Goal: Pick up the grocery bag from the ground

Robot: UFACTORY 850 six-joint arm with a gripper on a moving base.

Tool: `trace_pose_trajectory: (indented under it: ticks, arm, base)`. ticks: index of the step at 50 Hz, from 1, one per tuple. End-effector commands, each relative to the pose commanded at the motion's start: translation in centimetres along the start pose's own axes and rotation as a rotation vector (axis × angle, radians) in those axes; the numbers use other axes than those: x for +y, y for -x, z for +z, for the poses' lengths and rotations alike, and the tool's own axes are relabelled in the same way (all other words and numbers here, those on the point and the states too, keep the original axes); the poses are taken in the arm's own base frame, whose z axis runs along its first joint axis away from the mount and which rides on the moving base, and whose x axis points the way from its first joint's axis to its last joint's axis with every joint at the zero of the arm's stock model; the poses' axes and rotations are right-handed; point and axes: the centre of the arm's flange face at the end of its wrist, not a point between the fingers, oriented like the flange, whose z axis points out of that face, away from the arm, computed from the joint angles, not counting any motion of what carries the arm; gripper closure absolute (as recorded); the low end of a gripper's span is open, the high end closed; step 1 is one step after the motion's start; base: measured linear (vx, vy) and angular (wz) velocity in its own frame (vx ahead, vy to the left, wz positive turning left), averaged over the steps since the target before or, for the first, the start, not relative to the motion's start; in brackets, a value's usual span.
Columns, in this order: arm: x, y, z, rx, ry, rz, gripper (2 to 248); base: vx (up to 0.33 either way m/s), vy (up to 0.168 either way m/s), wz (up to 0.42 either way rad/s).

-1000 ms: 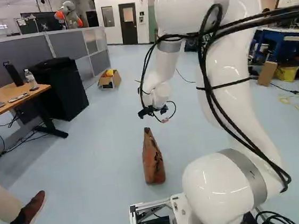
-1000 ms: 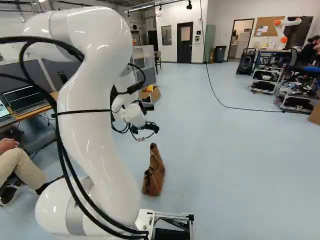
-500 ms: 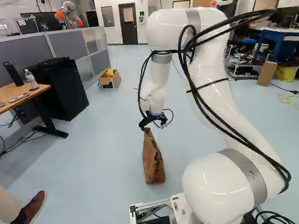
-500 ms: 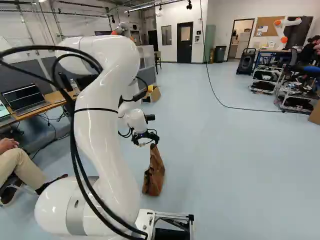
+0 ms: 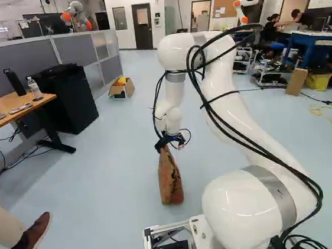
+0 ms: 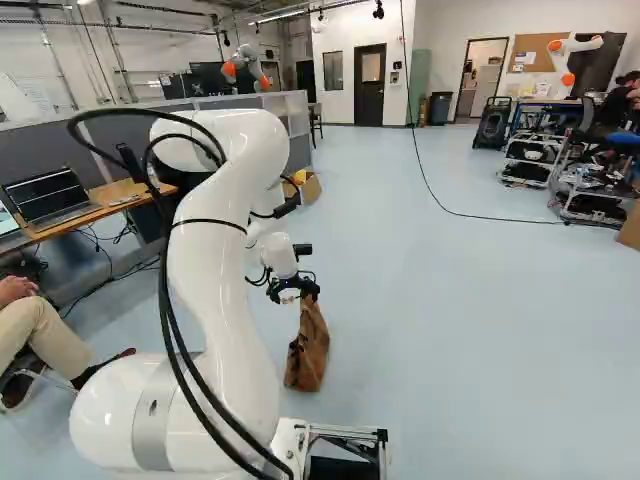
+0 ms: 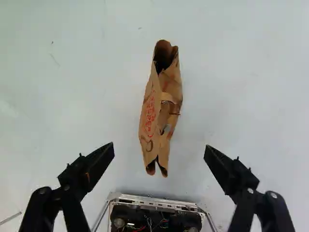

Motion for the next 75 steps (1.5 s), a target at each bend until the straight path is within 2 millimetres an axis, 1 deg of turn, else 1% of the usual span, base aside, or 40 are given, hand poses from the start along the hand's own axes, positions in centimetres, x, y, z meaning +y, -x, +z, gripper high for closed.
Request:
trace_pose_trajectory:
  ticks: [36, 71, 75]
  arm:
    - [0.0, 1.0, 10.1, -0.072, 0.000, 0.000, 3]
    - [0.0, 2.7, 19.9, -0.111, 0.000, 0.000, 3]
    - [0.0, 2.9, 20.6, -0.113, 0.000, 0.000, 3]
  base:
    - [0.000, 0.000, 0.000]
    - [0.000, 0.000, 0.000]
    - [0.000, 0.000, 0.000]
